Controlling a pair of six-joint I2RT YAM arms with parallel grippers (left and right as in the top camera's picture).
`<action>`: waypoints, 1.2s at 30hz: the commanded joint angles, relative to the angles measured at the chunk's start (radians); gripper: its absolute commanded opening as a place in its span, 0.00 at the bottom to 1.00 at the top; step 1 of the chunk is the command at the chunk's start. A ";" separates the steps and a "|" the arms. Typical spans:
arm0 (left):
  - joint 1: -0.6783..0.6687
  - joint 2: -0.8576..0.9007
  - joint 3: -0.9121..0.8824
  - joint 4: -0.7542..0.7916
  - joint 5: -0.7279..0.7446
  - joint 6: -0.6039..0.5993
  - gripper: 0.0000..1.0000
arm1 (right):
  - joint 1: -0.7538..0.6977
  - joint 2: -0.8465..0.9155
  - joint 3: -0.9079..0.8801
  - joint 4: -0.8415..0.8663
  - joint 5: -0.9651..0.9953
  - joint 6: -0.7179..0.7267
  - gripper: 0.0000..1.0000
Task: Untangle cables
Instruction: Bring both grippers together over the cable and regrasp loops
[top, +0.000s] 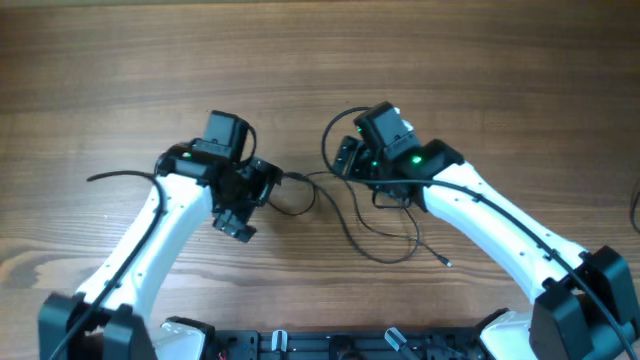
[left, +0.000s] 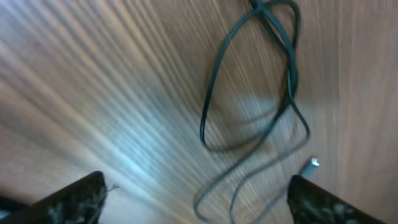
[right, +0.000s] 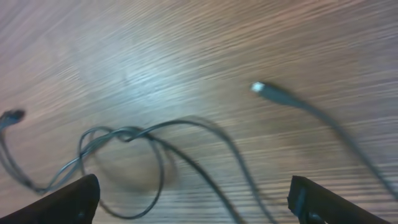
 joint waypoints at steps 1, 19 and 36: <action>-0.059 0.075 -0.077 0.100 -0.058 -0.056 0.90 | -0.005 -0.006 -0.003 0.008 0.035 -0.036 1.00; -0.066 0.119 -0.074 0.247 -0.174 0.306 0.04 | -0.027 -0.005 -0.003 0.011 -0.018 -0.106 1.00; -0.049 -0.303 -0.016 0.458 -0.087 0.369 0.04 | -0.235 -0.127 -0.003 -0.093 -0.335 -0.560 1.00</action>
